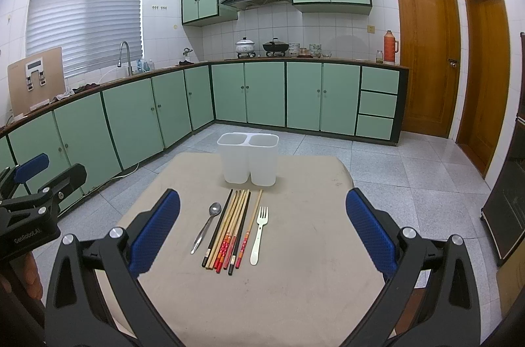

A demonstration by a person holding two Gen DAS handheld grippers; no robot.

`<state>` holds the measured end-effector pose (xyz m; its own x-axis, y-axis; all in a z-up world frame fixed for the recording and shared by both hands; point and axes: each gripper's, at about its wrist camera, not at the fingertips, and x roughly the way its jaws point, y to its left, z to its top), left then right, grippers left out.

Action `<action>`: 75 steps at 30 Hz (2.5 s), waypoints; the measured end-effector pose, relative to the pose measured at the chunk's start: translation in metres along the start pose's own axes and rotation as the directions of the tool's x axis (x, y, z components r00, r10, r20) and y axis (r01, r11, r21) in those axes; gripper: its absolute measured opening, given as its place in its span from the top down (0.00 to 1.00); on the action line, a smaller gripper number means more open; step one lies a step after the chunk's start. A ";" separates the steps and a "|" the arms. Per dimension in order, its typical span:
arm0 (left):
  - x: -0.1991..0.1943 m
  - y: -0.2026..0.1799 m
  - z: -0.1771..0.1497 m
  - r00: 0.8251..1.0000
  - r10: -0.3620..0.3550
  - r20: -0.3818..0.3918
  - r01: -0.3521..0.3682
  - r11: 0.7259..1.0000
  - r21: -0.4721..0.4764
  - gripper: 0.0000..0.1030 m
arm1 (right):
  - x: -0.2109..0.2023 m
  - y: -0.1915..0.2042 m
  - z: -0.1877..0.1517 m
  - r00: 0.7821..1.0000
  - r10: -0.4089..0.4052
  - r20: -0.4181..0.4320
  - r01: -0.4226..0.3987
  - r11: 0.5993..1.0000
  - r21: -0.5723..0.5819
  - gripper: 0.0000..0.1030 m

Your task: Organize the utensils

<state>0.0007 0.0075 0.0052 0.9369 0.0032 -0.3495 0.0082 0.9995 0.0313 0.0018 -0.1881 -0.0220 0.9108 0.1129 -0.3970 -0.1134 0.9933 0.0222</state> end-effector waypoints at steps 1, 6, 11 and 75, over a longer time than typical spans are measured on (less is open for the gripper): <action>0.000 -0.001 0.000 1.000 0.000 0.000 0.000 1.000 0.000 0.06 | 0.000 0.000 0.000 1.000 0.000 0.000 0.000 1.000 0.000 0.05; 0.000 0.000 0.000 1.000 0.000 0.001 0.000 1.000 -0.001 0.06 | 0.000 0.000 0.000 1.000 -0.001 0.001 0.001 1.000 0.000 0.05; 0.000 -0.001 -0.001 1.000 0.001 0.001 -0.001 1.000 0.001 0.06 | 0.000 0.000 0.000 1.000 -0.001 0.000 0.001 1.000 -0.001 0.05; 0.176 0.032 -0.044 0.946 0.058 -0.319 -0.047 0.998 0.040 0.06 | 0.168 -0.016 -0.027 0.969 -0.071 -0.237 0.066 0.997 -0.029 0.10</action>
<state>0.1507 0.0412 -0.0965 0.7752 0.0711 -0.6277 -0.0222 0.9961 0.0853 0.1457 -0.1854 -0.1142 0.7963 0.0330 -0.6039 -0.0643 0.9975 -0.0303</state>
